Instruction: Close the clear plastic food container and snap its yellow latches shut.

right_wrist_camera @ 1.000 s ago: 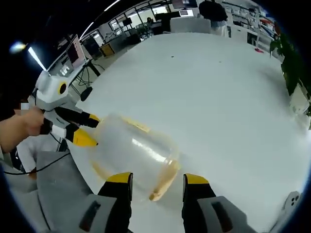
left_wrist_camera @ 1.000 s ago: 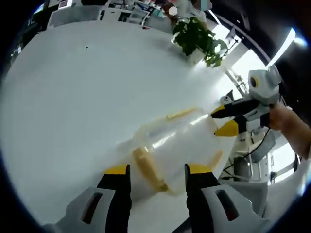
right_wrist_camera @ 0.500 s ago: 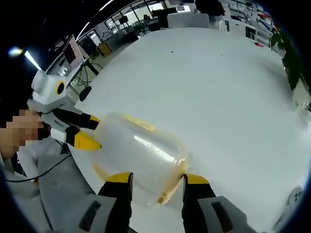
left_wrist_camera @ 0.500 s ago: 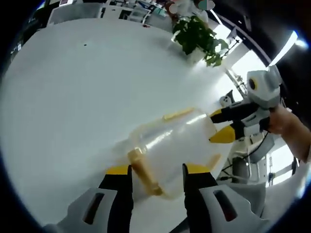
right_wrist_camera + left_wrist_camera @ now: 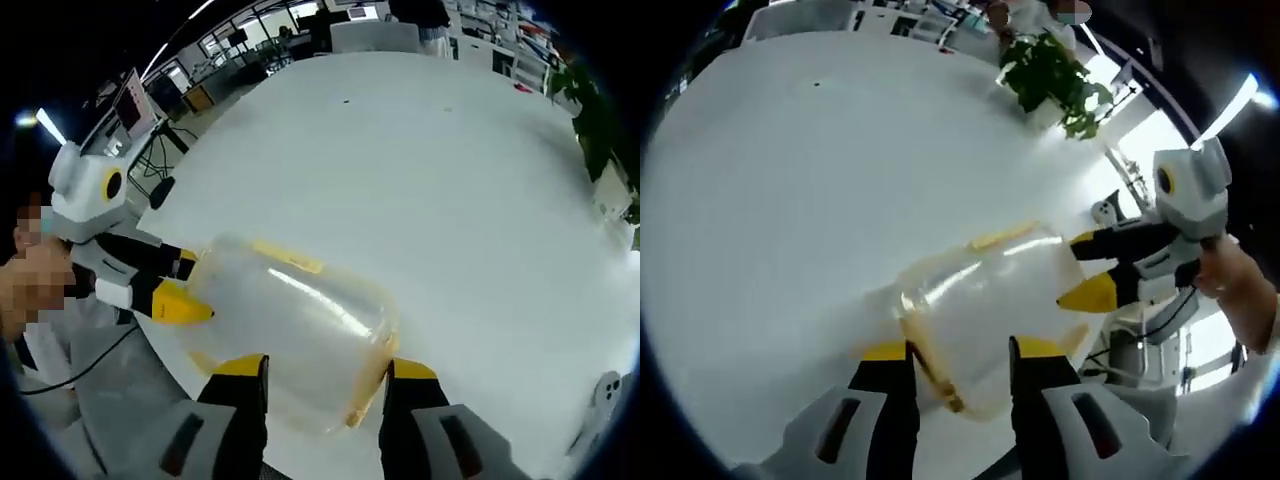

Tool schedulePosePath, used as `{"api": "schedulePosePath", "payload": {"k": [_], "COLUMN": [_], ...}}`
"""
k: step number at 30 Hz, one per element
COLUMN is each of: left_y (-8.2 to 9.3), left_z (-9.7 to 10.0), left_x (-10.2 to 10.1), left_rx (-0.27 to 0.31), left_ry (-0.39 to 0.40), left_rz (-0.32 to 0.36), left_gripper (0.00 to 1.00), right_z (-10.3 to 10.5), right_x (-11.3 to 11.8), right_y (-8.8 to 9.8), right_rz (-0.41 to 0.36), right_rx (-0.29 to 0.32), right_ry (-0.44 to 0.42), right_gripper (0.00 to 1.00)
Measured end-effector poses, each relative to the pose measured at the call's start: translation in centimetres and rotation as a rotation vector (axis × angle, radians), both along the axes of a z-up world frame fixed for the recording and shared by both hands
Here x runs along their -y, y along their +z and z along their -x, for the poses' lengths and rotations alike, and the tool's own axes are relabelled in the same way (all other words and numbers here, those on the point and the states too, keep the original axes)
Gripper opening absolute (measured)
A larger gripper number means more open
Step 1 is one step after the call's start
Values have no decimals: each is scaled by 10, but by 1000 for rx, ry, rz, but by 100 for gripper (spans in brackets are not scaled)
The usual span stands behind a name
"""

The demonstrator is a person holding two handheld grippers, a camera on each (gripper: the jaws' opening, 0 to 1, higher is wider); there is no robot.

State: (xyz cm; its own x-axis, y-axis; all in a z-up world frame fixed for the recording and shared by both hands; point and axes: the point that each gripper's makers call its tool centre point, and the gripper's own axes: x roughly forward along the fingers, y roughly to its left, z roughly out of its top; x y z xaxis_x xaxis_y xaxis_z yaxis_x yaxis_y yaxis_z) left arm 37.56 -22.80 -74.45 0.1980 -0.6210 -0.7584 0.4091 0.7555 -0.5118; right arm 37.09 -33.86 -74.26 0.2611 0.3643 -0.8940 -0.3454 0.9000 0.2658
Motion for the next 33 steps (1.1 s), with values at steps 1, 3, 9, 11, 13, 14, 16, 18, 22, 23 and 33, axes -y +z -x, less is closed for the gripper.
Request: {"api": "schedulePosePath", "payload": {"k": [1,3,9,11,13,14,16,18,22,23,33], "left_y": [2,1,1,1,1,1,0,0,1,1,1], "left_z": [1,0,0,0,0,0,0,0,0,0,4], "left_x": [1,0,2,2,3,3,3,3,2,2,4], "left_rx": [26,14,20,20,21,21,20,21,27,31,60], "left_ry": [-49,-23,-33,-35,-35,-34,-30,-27,-30,-30,-52], "left_rz": [-16,-2,-10,-7,-8,-9,-9,-8,-2,2,11], "left_gripper": [33,33,35,35,35,35,36,36,37,37,41], "right_z": [-2,-2,4,6,8,8,9,10,10,11,16], "right_x": [-5,-2,-4,-4,-5,-3,-4,-3,-2,-3,-6], "right_y": [3,3,1,1,1,0,0,-1,-1,-1,-1], "right_rz": [-13,-37,-41,-44,-45,-46,-45,-48,-64,-68,-77], "right_rx": [3,4,12,10,9,8,8,7,15,20,58], "right_ry": [51,39,33,31,29,28,27,27,30,31,78], "right_gripper": [43,43,43,43,43,43,43,43,45,45,49]}}
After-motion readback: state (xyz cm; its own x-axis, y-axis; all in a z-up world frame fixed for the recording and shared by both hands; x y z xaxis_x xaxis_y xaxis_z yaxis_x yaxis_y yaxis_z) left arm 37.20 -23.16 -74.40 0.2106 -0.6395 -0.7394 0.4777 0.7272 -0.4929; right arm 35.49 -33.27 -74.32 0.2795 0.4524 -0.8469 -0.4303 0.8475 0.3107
